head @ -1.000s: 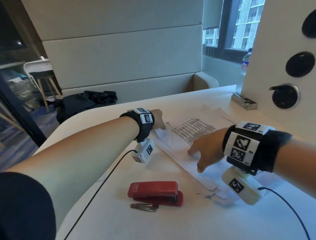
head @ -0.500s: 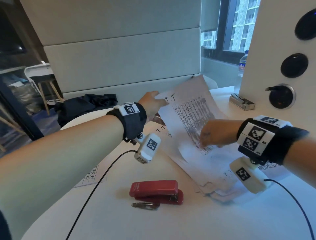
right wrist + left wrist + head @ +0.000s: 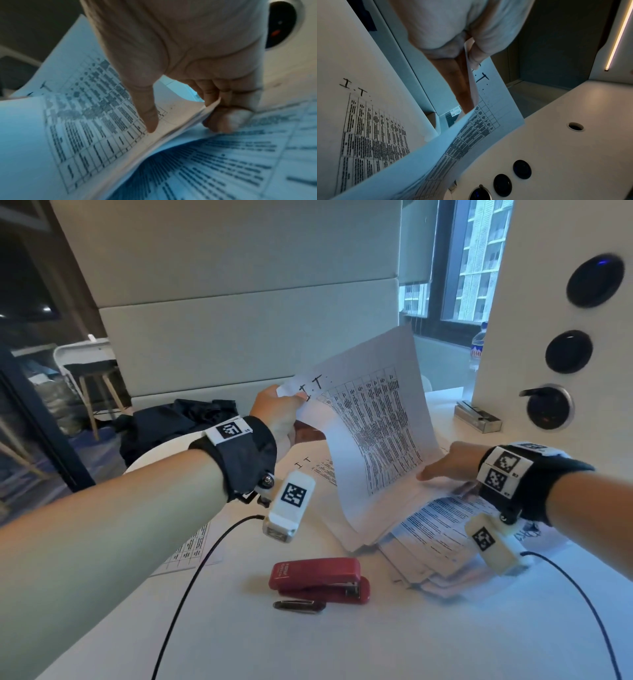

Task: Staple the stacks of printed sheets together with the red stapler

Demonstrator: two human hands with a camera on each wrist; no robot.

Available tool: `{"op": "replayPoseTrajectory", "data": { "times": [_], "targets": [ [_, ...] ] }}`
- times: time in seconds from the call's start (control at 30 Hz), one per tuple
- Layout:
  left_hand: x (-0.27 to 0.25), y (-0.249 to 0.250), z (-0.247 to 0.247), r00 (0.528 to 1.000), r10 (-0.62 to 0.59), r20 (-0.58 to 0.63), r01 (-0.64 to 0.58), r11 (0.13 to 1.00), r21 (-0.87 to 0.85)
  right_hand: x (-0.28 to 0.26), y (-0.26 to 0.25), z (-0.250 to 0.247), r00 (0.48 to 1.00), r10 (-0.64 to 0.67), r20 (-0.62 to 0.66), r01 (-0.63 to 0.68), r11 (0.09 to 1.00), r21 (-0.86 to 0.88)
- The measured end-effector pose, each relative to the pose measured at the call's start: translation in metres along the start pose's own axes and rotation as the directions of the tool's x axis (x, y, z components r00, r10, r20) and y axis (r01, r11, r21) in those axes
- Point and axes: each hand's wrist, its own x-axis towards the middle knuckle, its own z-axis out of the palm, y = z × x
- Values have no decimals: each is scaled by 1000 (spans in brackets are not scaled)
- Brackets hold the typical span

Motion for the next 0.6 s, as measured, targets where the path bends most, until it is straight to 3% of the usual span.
{"op": "replayPoseTrajectory", "data": {
  "times": [0.07, 0.13, 0.23, 0.3, 0.37, 0.43, 0.5, 0.6],
  "targets": [
    [-1, 1, -1, 1000, 6, 1, -6, 1000, 7, 4, 2, -4, 996, 68, 50, -76, 984, 164],
    [0, 2, -7, 1000, 15, -3, -15, 1000, 24, 7, 0, -10, 999, 38, 27, -45, 932, 360],
    [3, 3, -20, 1000, 1, -19, 1, 991, 131, 7, -12, -23, 979, -104, -176, 167, 904, 393],
    [4, 4, -30, 999, -22, -50, 34, 965, 259, 0, -25, -29, 925, -167, -343, 288, 895, 340],
    [6, 7, -39, 993, 11, -121, 48, 880, 472, -11, -40, -35, 809, -226, -542, 435, 851, 294],
    [6, 11, -45, 985, 104, -135, 29, 678, 734, -25, -55, -40, 676, -343, -652, 572, 802, 171],
    [1, 18, -43, 976, 214, -47, -80, 548, 833, -43, -72, -43, 541, -506, -672, 693, 720, 15],
    [-10, 35, -32, 933, 322, 160, -296, 435, 850, -68, -94, -41, 298, -693, -656, 834, 523, -174]
  ]
}}
